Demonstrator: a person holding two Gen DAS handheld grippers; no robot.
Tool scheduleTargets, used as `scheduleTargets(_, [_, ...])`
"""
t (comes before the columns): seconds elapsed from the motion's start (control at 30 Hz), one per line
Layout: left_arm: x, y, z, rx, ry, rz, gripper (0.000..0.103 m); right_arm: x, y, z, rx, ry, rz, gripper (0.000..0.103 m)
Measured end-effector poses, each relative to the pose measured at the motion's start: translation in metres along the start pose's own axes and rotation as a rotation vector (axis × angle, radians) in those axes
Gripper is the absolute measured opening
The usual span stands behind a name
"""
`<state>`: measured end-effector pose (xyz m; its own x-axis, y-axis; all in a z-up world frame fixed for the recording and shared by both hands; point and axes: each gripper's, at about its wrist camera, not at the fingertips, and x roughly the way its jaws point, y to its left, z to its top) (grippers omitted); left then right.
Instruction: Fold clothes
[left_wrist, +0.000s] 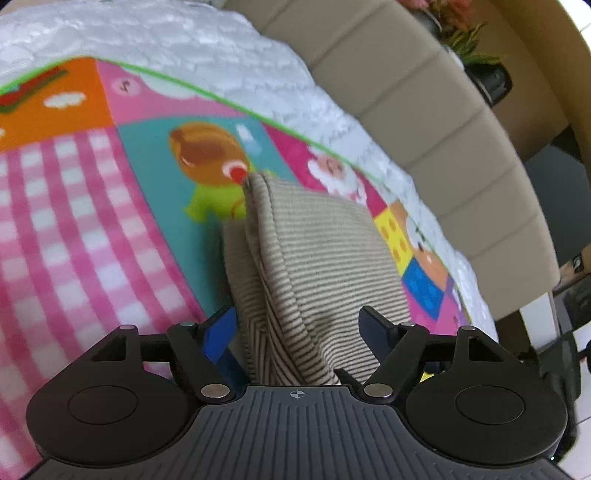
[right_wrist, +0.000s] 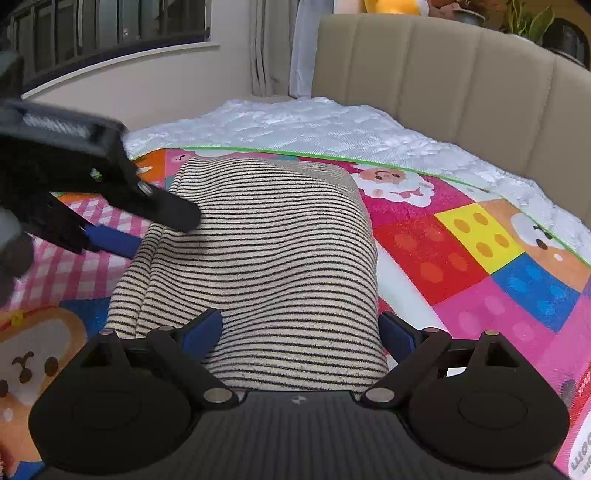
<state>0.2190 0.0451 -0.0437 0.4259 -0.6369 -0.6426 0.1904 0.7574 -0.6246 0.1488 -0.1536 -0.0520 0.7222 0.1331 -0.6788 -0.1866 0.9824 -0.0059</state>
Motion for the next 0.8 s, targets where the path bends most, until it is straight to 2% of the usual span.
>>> scheduleTargets(0.1, [0.017, 0.001, -0.004, 0.001, 0.031, 0.016, 0.078, -0.012, -0.014, 0.004, 0.021, 0.017, 0.076, 0.091])
scheduleTargets(0.17, [0.026, 0.005, -0.008, 0.003, 0.053, 0.016, 0.082, -0.029, -0.029, 0.006, 0.046, -0.011, 0.122, 0.091])
scheduleTargets(0.3, [0.027, 0.006, -0.009, 0.0, 0.051, -0.008, 0.083, -0.052, -0.074, 0.019, 0.255, -0.074, 0.231, 0.091])
scheduleTargets(0.4, [0.033, 0.002, -0.009, -0.003, 0.056, -0.02, 0.084, -0.034, -0.094, 0.026, 0.332, -0.038, 0.275, 0.092])
scheduleTargets(0.53, [0.035, -0.006, -0.013, 0.043, 0.054, 0.0, 0.086, 0.007, -0.095, 0.02, 0.3, 0.062, 0.264, 0.092])
scheduleTargets(0.7, [0.038, -0.006, -0.015, 0.049, 0.052, 0.002, 0.086, 0.024, -0.091, 0.008, 0.316, 0.086, 0.313, 0.092])
scheduleTargets(0.8, [0.04, -0.008, -0.016, 0.065, 0.049, 0.014, 0.081, 0.03, -0.089, 0.008, 0.3, 0.085, 0.317, 0.092])
